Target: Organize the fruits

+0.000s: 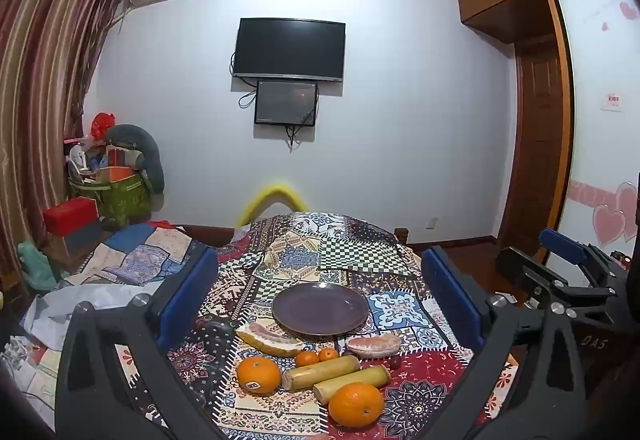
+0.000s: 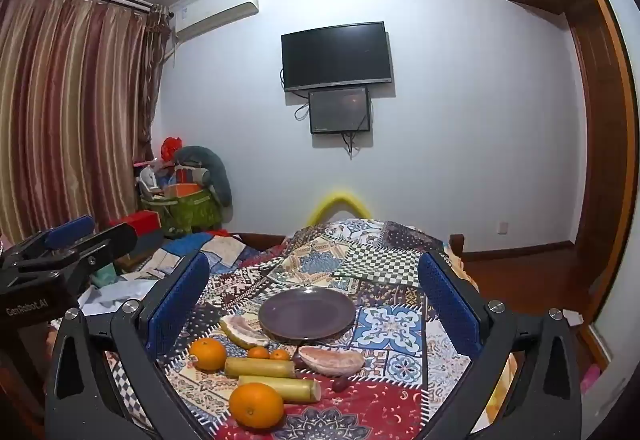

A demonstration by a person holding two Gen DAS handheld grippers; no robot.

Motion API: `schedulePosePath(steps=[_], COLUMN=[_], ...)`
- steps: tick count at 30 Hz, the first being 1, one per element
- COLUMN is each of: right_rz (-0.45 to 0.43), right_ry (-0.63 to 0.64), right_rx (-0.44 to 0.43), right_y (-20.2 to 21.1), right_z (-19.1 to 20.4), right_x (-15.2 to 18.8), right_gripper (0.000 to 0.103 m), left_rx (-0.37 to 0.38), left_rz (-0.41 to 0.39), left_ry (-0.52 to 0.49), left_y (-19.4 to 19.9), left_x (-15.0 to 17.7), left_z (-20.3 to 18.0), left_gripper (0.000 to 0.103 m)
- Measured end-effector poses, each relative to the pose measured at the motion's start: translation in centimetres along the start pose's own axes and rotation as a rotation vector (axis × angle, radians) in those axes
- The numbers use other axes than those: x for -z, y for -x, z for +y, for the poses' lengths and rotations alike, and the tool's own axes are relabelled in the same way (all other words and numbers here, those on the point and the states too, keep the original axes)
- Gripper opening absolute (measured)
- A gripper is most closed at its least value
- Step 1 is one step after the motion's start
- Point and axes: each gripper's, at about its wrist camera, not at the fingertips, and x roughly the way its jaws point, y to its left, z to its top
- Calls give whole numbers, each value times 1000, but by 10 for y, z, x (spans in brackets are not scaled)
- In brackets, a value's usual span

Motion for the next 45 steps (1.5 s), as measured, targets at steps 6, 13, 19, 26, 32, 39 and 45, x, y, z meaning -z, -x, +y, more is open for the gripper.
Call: schedulePosePath(steps=[6, 13, 19, 26, 32, 39, 45], right_rz=[0, -6, -10, -17, -14, -17, -17], right_ry=[-4, -3, -3, -3, -3, -2, -2], right_rx=[-7, -10, -6, -3, -7, -8, -9], right_y=[2, 0, 4, 5, 4, 4, 4], right_z=[1, -6, 2, 2, 2, 2, 2], right_x=[0, -1, -3, -3, -3, -3, -2], right_gripper=[103, 103, 103, 103, 103, 103, 103], left_rx=[-6, 1, -1, 1, 3, 4, 5], left_rz=[9, 8, 3, 6, 8, 7, 6], left_ry=[1, 14, 14, 17, 19, 19, 18], left_y=[-1, -1, 0, 0, -1, -2, -2], left_x=[-4, -4, 0, 0, -1, -2, -2], left_z=[-1, 1, 1, 0, 0, 0, -1], left_gripper=[103, 103, 103, 103, 103, 103, 103])
